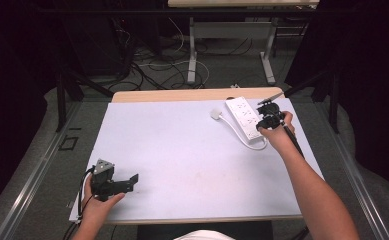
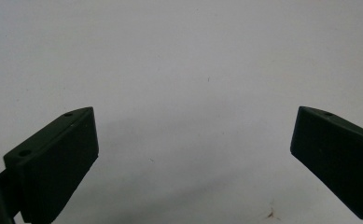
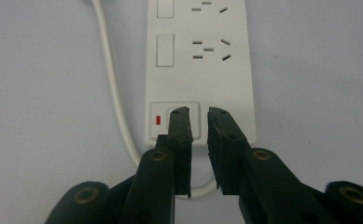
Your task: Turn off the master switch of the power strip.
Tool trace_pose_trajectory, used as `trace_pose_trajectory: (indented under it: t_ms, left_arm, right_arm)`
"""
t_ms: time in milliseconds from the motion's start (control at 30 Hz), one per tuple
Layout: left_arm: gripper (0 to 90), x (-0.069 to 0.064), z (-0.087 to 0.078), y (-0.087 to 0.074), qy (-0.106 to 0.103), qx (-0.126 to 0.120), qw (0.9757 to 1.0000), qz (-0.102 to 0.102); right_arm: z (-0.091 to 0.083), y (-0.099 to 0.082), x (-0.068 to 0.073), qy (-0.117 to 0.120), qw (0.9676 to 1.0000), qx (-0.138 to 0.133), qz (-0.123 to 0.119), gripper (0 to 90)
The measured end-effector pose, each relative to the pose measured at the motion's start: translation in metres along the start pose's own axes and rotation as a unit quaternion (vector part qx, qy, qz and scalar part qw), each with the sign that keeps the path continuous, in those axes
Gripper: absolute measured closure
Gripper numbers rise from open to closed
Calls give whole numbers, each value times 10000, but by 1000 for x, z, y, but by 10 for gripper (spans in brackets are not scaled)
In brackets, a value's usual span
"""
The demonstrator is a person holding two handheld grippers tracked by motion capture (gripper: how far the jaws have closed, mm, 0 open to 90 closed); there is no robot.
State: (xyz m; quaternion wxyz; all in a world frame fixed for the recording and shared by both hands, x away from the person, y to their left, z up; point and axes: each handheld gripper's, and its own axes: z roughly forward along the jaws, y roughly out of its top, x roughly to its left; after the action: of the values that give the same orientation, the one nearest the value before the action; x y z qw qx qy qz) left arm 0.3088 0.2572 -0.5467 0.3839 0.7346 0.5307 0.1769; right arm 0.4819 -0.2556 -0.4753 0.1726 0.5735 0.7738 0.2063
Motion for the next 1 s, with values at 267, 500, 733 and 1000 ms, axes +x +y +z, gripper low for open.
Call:
trace_pose_trajectory:
  t_ms: [267,500,733,1000]
  left_arm:
    - [12,0,0,0,18,8,10000,20]
    - [15,1,0,-1,36,-18,10000,2]
    - [16,1,-1,-1,45,-13,10000,8]
    - [17,2,-1,-1,53,-12,10000,10]
  right_arm:
    - [10,3,2,42,10000,75,29,900]
    - [18,4,4,32,9999,149,4,900]
    - [28,3,7,89,9997,220,-5,900]
    - [35,5,10,53,9995,326,-27,900]
